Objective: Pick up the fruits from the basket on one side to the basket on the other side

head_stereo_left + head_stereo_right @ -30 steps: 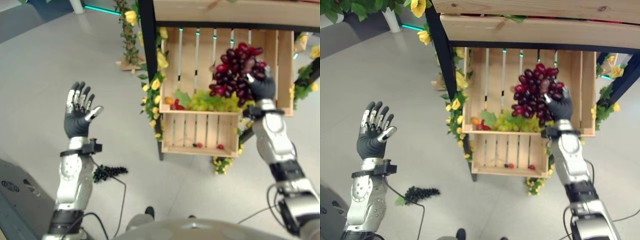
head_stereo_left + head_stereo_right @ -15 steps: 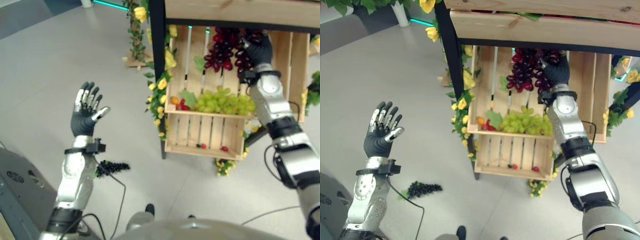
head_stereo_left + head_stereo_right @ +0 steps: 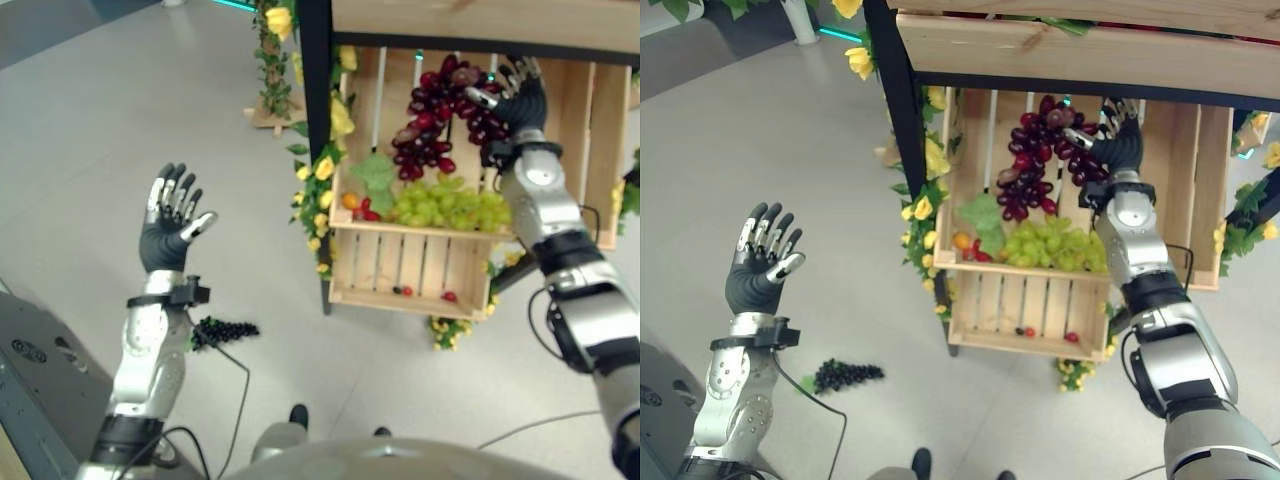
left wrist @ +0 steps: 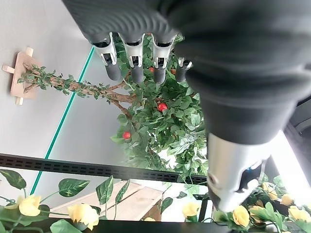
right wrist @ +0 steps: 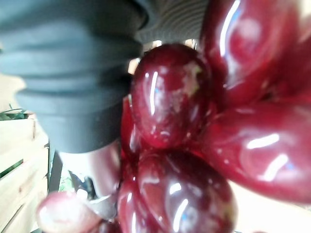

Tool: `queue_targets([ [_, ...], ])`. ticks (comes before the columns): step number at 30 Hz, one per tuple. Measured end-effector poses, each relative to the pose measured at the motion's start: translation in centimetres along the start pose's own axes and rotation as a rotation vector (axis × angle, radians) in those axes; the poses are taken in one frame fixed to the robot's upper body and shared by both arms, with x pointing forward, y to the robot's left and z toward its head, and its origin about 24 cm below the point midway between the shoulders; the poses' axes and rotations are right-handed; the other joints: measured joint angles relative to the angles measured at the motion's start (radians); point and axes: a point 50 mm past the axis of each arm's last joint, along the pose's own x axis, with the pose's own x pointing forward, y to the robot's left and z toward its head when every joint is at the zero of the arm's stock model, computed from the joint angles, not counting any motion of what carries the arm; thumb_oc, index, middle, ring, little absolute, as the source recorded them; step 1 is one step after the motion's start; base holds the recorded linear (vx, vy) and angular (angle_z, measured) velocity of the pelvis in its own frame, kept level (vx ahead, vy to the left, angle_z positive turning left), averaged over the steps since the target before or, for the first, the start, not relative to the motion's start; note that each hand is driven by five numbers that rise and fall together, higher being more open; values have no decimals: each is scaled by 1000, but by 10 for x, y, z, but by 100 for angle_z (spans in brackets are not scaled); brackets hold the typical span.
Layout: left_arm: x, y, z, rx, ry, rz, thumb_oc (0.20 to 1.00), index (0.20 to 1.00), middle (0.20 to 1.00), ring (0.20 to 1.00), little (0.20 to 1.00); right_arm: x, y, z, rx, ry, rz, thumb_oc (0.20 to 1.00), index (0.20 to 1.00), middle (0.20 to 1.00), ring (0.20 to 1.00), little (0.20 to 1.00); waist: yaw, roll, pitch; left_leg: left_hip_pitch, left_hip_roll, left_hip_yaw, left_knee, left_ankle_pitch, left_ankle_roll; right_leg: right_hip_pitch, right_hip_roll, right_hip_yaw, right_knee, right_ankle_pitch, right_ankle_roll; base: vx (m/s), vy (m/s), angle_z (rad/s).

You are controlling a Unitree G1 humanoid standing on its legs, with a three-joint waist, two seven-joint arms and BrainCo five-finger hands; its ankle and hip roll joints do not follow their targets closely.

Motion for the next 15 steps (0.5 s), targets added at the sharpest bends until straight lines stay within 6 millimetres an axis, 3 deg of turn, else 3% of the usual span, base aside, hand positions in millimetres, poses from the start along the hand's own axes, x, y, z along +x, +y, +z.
queue_targets([
  [15,2,0,1,-1,-6,4,1000,1000,1000,1000,1000,0,2,6,-4,-25,9,1000,1000,1000,1000,1000,-1,-13,15,2,-2,1,-2,0,0,6,1,1,-15,9,1,0,0,0],
])
